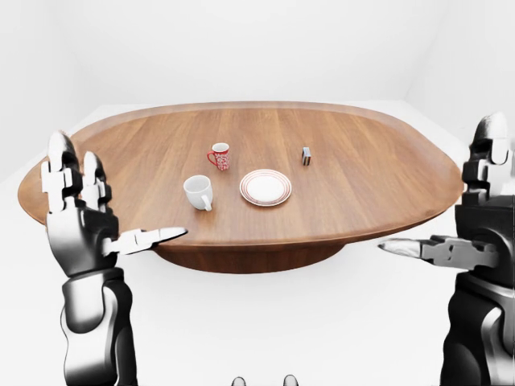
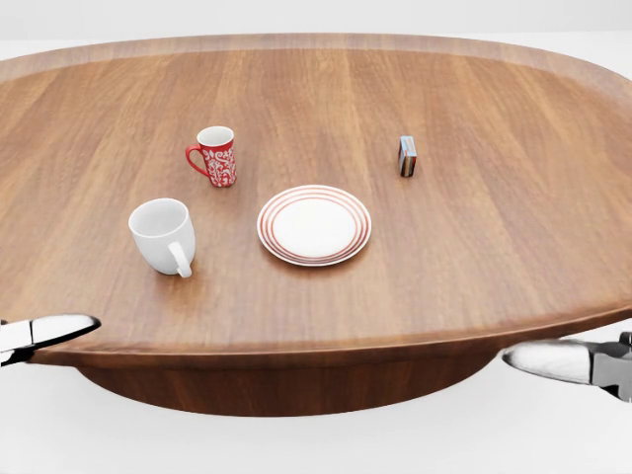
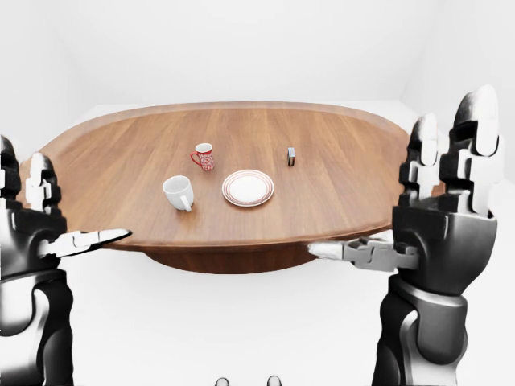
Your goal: Put the white mug on the plate.
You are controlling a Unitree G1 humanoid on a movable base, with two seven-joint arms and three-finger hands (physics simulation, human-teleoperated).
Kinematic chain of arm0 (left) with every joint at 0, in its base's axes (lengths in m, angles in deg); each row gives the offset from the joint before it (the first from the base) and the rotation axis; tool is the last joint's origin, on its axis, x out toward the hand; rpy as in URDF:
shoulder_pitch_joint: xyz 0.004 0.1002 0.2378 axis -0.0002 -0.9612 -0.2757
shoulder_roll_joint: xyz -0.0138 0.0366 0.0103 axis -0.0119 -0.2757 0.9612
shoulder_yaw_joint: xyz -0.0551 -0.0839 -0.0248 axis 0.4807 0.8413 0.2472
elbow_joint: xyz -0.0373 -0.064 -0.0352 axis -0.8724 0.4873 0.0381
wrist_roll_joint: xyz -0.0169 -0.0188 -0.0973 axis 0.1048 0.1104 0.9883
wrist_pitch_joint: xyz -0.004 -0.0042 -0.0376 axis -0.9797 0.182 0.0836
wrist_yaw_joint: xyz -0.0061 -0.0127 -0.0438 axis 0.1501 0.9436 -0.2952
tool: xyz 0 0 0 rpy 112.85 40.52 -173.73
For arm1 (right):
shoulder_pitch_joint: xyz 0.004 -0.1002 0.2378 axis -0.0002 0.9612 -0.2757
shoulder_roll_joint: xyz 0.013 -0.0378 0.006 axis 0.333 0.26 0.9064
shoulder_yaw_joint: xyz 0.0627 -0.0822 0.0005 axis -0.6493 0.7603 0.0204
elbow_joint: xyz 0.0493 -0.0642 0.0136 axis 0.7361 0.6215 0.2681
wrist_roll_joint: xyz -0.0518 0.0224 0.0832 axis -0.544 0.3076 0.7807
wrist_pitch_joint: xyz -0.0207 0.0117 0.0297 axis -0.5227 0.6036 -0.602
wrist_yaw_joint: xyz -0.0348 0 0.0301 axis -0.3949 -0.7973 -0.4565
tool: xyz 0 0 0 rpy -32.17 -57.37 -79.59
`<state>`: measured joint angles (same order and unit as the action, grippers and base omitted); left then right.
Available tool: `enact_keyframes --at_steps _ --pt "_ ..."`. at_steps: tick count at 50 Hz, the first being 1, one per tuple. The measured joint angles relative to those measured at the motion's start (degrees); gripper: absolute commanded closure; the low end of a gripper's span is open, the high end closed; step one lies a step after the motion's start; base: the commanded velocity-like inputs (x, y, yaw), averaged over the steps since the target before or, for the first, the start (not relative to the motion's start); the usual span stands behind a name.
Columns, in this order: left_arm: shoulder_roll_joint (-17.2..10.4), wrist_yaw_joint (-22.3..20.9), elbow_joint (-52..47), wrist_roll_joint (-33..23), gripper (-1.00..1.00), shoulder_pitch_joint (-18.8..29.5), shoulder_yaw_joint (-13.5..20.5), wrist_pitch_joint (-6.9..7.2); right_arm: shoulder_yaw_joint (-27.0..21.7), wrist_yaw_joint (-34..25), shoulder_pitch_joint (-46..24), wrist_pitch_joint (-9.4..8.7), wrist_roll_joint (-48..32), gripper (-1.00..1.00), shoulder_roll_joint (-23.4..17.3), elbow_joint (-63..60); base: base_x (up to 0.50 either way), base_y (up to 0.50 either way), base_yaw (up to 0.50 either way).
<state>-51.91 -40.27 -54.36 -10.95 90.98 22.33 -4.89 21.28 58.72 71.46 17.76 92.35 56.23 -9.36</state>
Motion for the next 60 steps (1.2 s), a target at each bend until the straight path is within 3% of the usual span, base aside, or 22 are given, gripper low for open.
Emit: enact_keyframes --at_steps 9,20,49,60 --pt "-3.1 1.7 -9.4 5.0 -1.00 2.0 7.5 0.00 -7.3 1.9 -2.3 0.00 5.5 -1.00 -2.7 -13.6 0.00 0.00 0.00" --pt "-4.9 3.3 -14.5 8.3 -1.00 3.0 11.5 0.00 -10.1 2.6 -2.7 0.00 7.6 -1.00 -4.1 -13.6 0.00 0.25 0.00" --pt "-5.9 4.7 -16.5 10.0 -1.00 3.6 13.2 0.00 -10.4 1.6 -2.7 0.00 7.5 -1.00 -4.0 -13.6 0.00 0.50 0.00" --pt "-5.9 4.9 -16.7 10.0 -1.00 3.5 13.3 0.00 -10.4 1.6 -2.5 0.00 7.8 -1.00 -3.7 -13.5 0.37 0.07 0.00"
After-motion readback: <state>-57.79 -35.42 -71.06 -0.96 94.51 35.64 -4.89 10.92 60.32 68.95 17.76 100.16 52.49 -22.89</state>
